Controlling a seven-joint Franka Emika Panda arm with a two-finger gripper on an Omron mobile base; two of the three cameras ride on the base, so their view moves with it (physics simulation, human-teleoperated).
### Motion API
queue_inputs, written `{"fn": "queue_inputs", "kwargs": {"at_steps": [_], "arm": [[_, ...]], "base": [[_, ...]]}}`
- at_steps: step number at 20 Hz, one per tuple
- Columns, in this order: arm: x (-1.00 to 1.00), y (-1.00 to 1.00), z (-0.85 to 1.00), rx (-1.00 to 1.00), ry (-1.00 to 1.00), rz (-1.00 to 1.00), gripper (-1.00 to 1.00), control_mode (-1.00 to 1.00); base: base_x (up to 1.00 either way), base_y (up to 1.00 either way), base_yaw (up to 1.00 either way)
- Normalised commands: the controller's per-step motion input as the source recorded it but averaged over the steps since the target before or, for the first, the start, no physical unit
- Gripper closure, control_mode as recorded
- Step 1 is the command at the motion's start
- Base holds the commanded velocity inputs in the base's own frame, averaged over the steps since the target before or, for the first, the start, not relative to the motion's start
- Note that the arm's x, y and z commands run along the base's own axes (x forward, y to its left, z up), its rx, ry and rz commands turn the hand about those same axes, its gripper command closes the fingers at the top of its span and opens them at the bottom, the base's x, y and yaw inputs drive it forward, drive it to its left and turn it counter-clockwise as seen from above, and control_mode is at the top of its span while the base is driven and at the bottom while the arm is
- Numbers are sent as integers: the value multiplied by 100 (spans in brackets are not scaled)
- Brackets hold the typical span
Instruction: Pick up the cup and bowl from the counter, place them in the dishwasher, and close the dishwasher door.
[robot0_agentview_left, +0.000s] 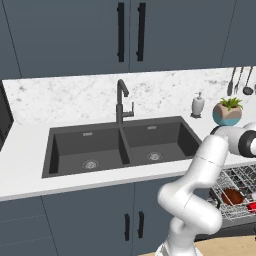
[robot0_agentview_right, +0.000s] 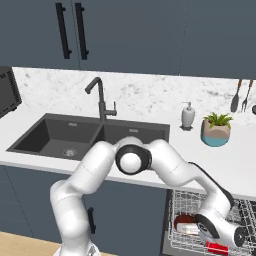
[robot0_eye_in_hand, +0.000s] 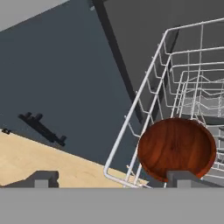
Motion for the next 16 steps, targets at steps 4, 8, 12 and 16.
{"fn": "queue_inputs", "kwargs": {"at_steps": [4,8,12,16], "arm": [[-28,0,35,-14,13,-19,-100,-100],[-11,-3,17,0,0,-8,-100,-100],[-24,-9,16,0,-1,-17,-100,-100],[-30,-7,6,0,-8,-27,-100,-100]], "base": [[0,0,0],[0,0,0],[0,0,0],[0,0,0]]}}
